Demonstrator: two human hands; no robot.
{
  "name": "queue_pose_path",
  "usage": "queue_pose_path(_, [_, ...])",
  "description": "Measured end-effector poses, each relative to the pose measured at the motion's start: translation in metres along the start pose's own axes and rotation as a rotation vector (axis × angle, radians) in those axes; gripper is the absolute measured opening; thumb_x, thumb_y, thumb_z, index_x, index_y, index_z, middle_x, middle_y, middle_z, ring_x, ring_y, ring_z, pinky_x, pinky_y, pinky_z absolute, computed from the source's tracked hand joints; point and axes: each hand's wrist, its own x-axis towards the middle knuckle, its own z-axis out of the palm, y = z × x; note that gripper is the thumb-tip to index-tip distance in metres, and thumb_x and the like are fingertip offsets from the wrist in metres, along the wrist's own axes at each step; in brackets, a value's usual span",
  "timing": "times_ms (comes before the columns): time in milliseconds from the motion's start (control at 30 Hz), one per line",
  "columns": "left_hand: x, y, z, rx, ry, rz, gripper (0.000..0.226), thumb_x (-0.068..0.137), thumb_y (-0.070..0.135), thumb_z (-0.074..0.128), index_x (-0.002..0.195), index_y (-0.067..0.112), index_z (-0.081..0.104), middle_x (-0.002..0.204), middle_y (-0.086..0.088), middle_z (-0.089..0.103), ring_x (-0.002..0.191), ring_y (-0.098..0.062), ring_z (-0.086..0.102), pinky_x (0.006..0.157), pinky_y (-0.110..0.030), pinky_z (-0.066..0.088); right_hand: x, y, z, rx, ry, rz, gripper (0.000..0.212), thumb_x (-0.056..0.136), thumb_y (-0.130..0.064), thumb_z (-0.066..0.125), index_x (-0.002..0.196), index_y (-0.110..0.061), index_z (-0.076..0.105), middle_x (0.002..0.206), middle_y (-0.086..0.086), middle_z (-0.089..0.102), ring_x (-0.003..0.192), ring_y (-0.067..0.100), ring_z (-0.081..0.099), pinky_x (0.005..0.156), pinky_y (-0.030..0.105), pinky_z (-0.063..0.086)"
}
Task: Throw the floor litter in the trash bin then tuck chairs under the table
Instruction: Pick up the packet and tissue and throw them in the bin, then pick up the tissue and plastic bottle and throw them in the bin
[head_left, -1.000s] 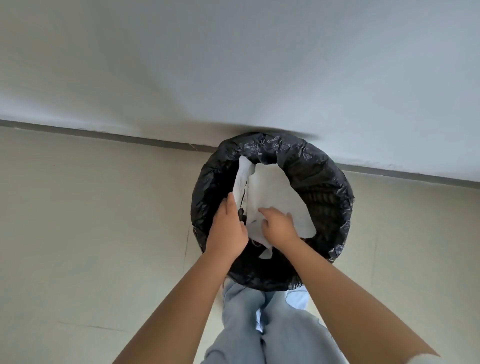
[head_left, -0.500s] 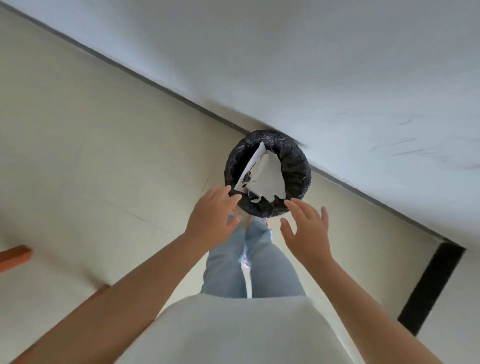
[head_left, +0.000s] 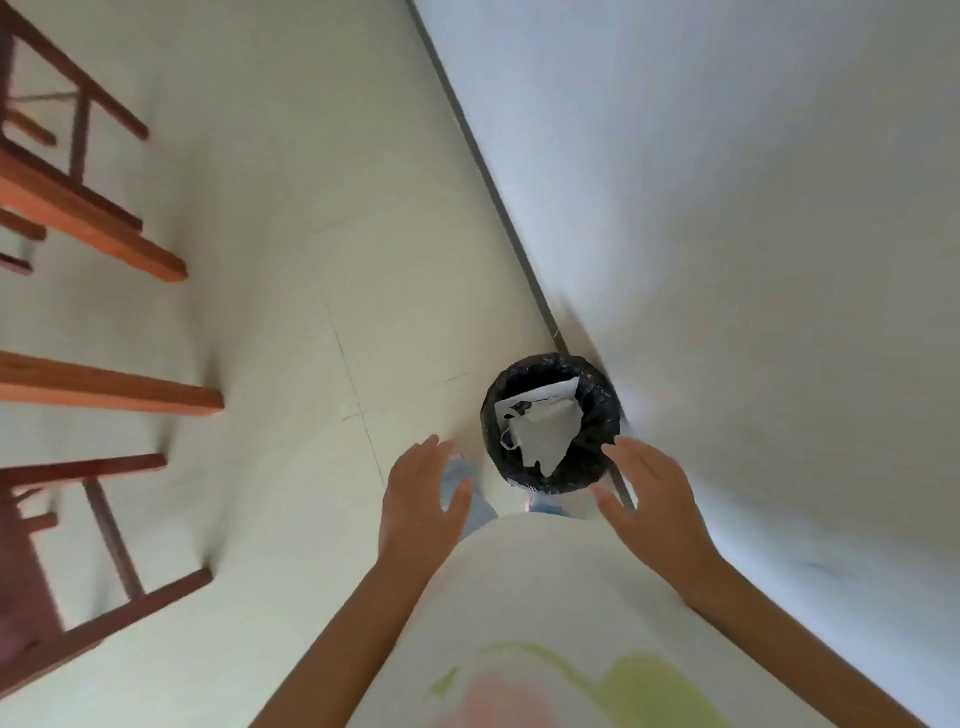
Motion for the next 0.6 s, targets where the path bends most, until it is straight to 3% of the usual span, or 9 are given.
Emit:
queue_pose_path(100, [-0.058,-0.011,0.012,-0.092,0.109,-0.135,0.046,0.089,0.021,0.054,0.131,0.012,0.04,0.141,-0.007,0.04,0.133,-0.023,0.028,0.107,-0.031,0.023,-0.01,0.007,-0.011,-0.052,-0.077,-0.15,0.052,0.075,-0.037,0.043,0.1,0.004,0.064,0.103,0.025,0.066,0.095,0.04,0.061,0.08,0.055,0.045])
queue_pose_path(267, [-0.142,-0.048,0.027,-0.173,0.235,-0.374,0.056,0.084,0.039,0.037,0.134,0.016,0.035,0.146,-0.007,0.032,0.137,-0.022,0.021,0.111,-0.034,0.018,-0.013,-0.034,0.01,-0.052,-0.2,-0.402,0.048,0.076,-0.034,0.047,0.099,0.006,0.063,0.1,0.025,0.066,0.093,0.04,0.062,0.078,0.057,0.048])
queue_pose_path(367, [-0.197,-0.072,0.031,-0.245,0.354,-0.513,0.055,0.085,0.04,0.038,0.135,0.017,0.034,0.146,-0.005,0.031,0.137,-0.022,0.02,0.111,-0.034,0.019,-0.028,-0.085,0.042,-0.048,-0.307,-0.588,0.042,0.075,-0.029,0.054,0.099,0.005,0.063,0.1,0.025,0.067,0.093,0.04,0.062,0.075,0.059,0.05])
queue_pose_path(533, [-0.303,-0.115,0.039,-0.349,0.605,-0.734,0.055,0.083,0.042,0.042,0.132,0.017,0.039,0.143,-0.007,0.036,0.136,-0.026,0.023,0.109,-0.037,0.023,-0.099,-0.177,0.104,-0.031,-0.434,-1.001,0.056,0.092,-0.047,0.028,0.099,-0.002,0.061,0.097,0.019,0.069,0.091,0.032,0.065,0.07,0.06,0.051])
queue_pose_path(600, [-0.343,-0.135,0.045,-0.391,0.72,-0.813,0.065,0.076,0.052,0.036,0.128,0.016,0.045,0.138,-0.01,0.044,0.132,-0.031,0.031,0.106,-0.041,0.028,-0.137,-0.209,0.128,0.023,-0.467,-1.126,0.066,0.093,-0.054,0.017,0.098,-0.005,0.061,0.096,0.017,0.069,0.096,0.024,0.057,0.071,0.056,0.051])
